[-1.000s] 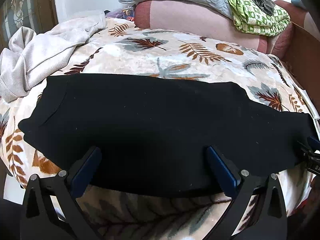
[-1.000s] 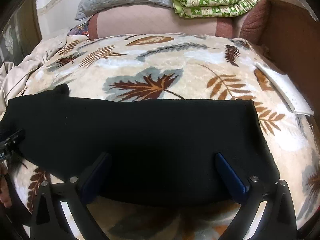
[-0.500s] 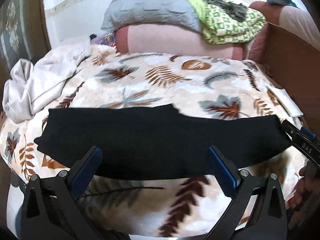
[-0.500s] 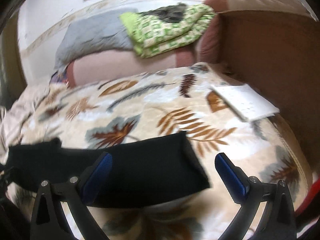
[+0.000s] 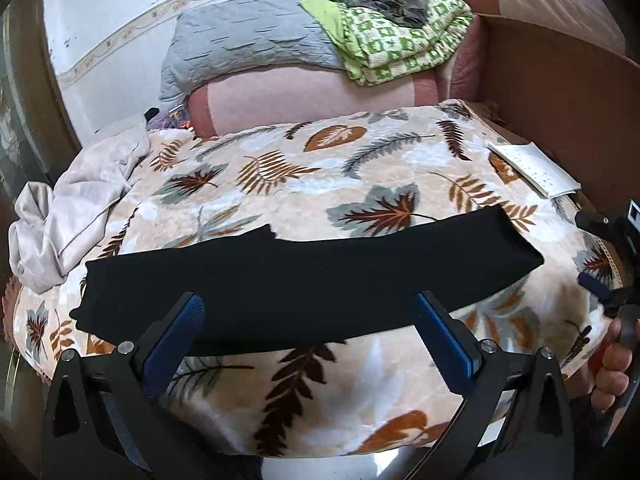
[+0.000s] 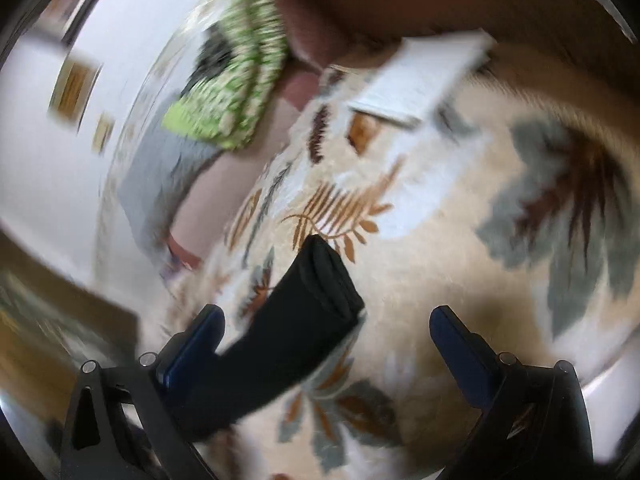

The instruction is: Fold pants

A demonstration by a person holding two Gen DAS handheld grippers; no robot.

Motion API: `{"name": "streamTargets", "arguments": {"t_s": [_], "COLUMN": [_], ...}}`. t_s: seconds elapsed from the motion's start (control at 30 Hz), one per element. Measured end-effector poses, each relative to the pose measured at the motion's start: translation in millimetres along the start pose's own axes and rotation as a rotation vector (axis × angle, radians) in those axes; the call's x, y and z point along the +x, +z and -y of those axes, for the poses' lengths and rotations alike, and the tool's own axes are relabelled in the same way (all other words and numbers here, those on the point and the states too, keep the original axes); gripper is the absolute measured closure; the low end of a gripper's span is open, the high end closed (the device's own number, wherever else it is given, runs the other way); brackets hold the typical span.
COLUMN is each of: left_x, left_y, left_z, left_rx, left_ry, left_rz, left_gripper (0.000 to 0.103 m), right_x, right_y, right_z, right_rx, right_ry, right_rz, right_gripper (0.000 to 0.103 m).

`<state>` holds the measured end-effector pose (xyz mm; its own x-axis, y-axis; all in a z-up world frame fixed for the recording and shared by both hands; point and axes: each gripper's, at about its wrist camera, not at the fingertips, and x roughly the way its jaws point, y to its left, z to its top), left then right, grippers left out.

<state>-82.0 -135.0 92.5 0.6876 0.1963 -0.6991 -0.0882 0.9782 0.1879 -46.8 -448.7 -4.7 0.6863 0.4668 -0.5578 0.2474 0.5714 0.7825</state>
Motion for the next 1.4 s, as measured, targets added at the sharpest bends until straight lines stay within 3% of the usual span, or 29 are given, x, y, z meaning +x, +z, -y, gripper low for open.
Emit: {"name": "streamTargets", "arguments": {"t_s": [0.07,0.23,0.43,0.7,0.83,1.03,1.4], "left_x": [1,12,26,60,74,86,108], "left_y": [5,12,19,26,25,19,16], "left_z": [8,31,51,65,68,70,43], "left_rx": [0.007,0.027,0.047,0.042,0.037,0.048,0.042], "left_ry": [0.0,-0.016,-0.034,-0.06,-0.072,-0.093,-0.118], "left_rz": [0.002,-0.018,-0.039,-0.084,-0.106,-0.118,-0.117], "left_gripper": [0.0,0.0,0.0,0.0,0.0,0.0,0.0], "right_x": [1,2,7,18,26,29,53], "right_y": [0,-2,-3,-2,-3,-5,-12], "right_z": [8,10,17,19,17,16,6], "right_rx": [0.062,0.043,0.105,0.105,0.096,0.108,0.166], "right_ry": [0.015,0.012,0.02,0.047,0.071,0.083,0.179], "right_rz": [-0.002,-0.003,0.016,-0.017,-0.064,-0.059,-0.134], "right_gripper": [0.0,0.0,0.0,0.0,0.0,0.0,0.0]}}
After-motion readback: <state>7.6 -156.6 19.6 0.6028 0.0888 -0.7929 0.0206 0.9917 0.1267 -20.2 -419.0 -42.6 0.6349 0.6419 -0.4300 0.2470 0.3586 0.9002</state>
